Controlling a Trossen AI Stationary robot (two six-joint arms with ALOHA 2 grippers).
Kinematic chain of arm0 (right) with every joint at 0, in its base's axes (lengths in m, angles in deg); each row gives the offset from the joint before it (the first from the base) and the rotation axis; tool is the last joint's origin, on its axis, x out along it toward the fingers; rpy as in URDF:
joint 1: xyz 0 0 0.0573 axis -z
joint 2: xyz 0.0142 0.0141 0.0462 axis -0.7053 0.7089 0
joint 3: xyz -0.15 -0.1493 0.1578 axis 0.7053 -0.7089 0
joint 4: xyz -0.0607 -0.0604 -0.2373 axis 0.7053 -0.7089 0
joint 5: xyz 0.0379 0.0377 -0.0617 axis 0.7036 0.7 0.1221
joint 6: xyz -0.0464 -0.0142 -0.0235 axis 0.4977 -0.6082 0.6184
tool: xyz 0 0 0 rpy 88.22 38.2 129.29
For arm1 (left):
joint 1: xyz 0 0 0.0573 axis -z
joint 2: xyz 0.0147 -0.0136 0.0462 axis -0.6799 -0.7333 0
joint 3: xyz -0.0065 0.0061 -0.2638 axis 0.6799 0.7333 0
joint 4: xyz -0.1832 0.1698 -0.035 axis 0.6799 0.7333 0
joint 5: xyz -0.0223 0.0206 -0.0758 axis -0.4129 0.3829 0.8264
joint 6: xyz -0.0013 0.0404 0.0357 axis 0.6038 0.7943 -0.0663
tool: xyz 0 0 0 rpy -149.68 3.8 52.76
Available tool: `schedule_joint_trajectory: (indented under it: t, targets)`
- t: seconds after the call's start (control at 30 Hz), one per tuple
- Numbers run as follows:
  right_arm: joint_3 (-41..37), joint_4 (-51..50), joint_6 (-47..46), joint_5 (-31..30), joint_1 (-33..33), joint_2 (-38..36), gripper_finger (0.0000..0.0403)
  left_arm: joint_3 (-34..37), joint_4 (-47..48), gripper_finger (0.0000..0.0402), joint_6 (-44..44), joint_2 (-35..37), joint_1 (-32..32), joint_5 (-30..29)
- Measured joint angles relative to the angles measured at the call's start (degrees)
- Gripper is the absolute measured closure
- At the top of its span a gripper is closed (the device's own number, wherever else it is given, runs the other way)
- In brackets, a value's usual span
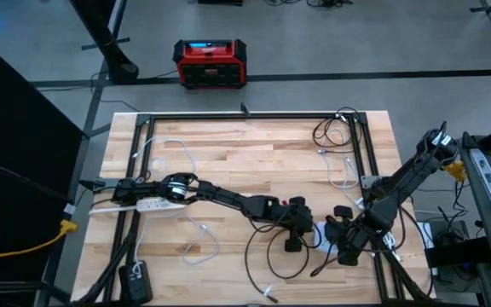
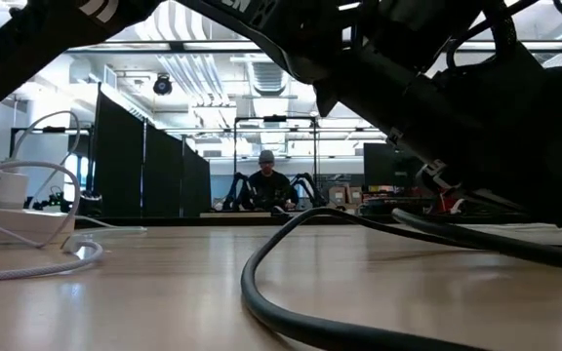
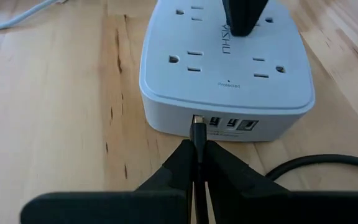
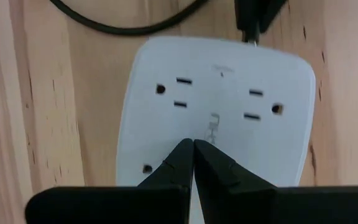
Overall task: Insert USB
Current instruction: Insert the bottom black charger cable into the right white outlet extension
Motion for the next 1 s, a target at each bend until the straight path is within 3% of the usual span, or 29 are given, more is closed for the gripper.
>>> schedule_joint_trajectory:
  t: [0.3, 0.5, 0.73, 1.0]
  targets:
    - [3.8, -5.1, 0.2, -1.7, 0.4, -1.8, 0.0403, -0.4, -0.2, 0.0384, 0.4, 0.0, -0.4, 0.4]
    - [5.2, -12.8, -10.0, 3.9, -2.1, -2.4, 0.0403, -0.5, 0.7, 0.0384, 0.4, 0.0, -0.5, 0.3]
    - [4.9, -19.6, -24.9, 7.7, -9.4, -2.3, 0.0403, -0.5, 2.4, 0.0384, 0.4, 0.0, -0.5, 0.0]
    - [-1.2, -14.8, -29.0, 5.9, -11.5, -2.2, 0.0403, -0.4, 2.5, 0.0384, 0.4, 0.0, -0.5, 0.0]
